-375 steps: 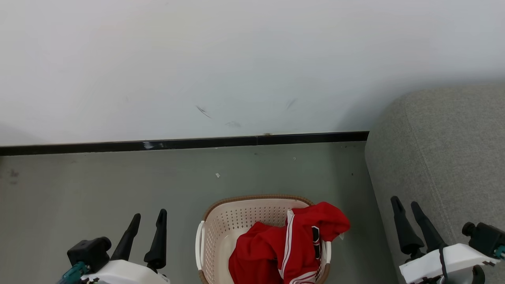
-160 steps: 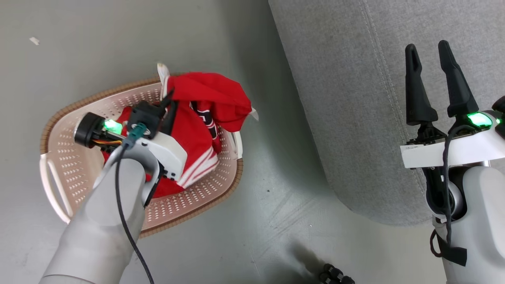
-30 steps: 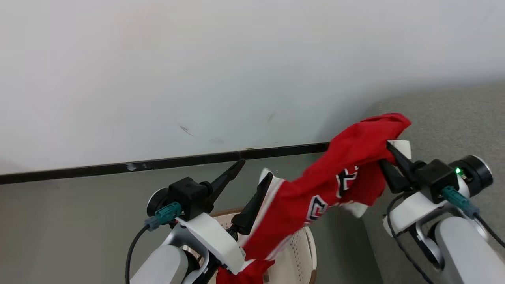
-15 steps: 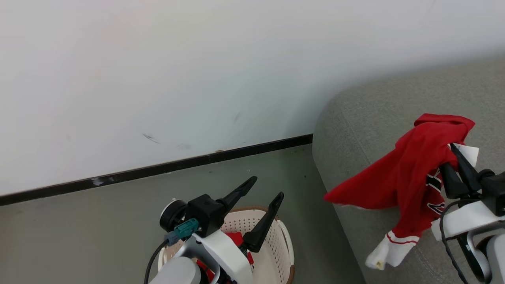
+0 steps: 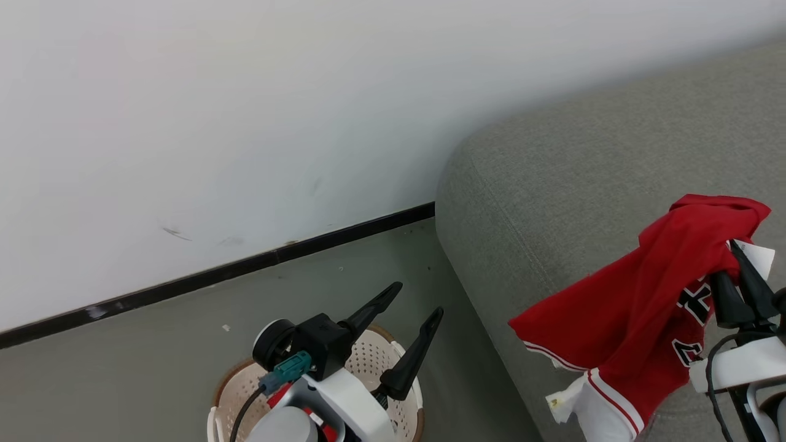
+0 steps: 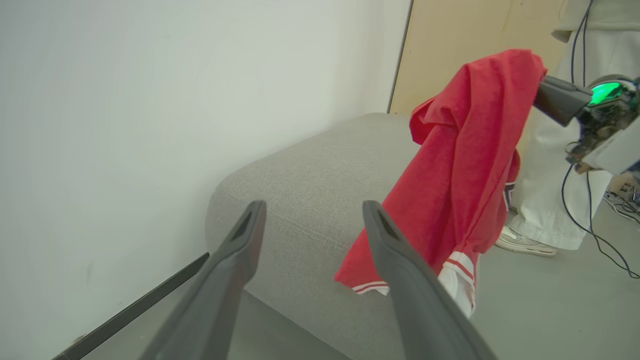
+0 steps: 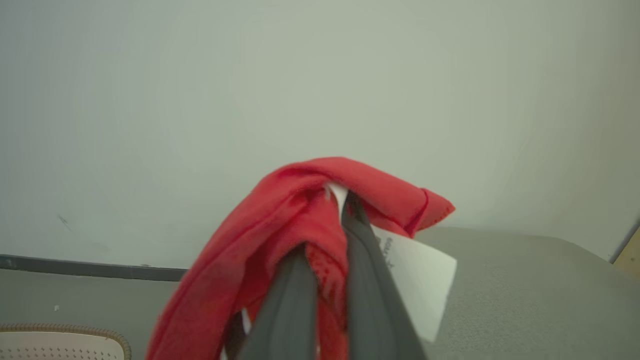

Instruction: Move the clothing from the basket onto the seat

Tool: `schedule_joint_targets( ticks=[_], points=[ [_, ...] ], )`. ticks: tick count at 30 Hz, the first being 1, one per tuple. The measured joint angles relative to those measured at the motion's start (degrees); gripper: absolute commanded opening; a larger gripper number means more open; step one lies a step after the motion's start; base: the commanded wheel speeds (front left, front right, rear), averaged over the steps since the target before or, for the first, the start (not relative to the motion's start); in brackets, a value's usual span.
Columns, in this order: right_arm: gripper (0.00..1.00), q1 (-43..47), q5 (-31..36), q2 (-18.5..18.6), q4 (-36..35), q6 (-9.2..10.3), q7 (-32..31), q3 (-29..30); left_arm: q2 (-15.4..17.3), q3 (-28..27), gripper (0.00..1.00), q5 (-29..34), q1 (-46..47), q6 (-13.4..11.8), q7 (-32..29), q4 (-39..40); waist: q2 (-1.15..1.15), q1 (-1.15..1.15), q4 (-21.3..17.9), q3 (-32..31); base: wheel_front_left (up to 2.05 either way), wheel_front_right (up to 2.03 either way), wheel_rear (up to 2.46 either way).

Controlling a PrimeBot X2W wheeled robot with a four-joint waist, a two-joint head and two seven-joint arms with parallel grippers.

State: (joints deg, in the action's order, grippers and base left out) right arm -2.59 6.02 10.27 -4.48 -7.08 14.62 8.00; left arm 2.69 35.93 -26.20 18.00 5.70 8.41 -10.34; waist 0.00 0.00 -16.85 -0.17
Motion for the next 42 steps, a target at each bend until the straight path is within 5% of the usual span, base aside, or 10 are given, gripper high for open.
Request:
schedule_joint_targets(
  ticks=[14,26,35,42],
  points=[
    [0.0,-1.6,-3.2,3.1,2.6,0.0,-0.2,-6.5,-0.1,-0.3,1.0,0.9,-1.1,-2.5,2.4,-1.2,0.0,0.0,-4.7,1.3,0.0,0.0,0.0],
    [0.0,-25.6,-12.1,10.8,10.4,-0.01,-7.4,-12.1,0.3,-1.0,1.0,2.2,-1.1,-4.4,3.1,1.4,0.0,0.0,-3.4,4.4,0.0,0.0,0.0],
    [0.0,-42.8,-14.5,16.8,17.7,-0.01,-12.0,-7.8,1.3,-1.2,1.0,4.3,-1.0,-5.8,3.0,4.6,0.0,0.0,-1.6,7.1,0.0,0.0,0.0],
    [0.0,-46.4,-14.6,19.7,26.4,0.0,-12.9,-3.2,2.3,-0.8,1.0,5.7,-0.9,-6.4,2.1,7.5,0.0,0.0,0.1,10.0,0.0,0.0,0.0]
  ],
)
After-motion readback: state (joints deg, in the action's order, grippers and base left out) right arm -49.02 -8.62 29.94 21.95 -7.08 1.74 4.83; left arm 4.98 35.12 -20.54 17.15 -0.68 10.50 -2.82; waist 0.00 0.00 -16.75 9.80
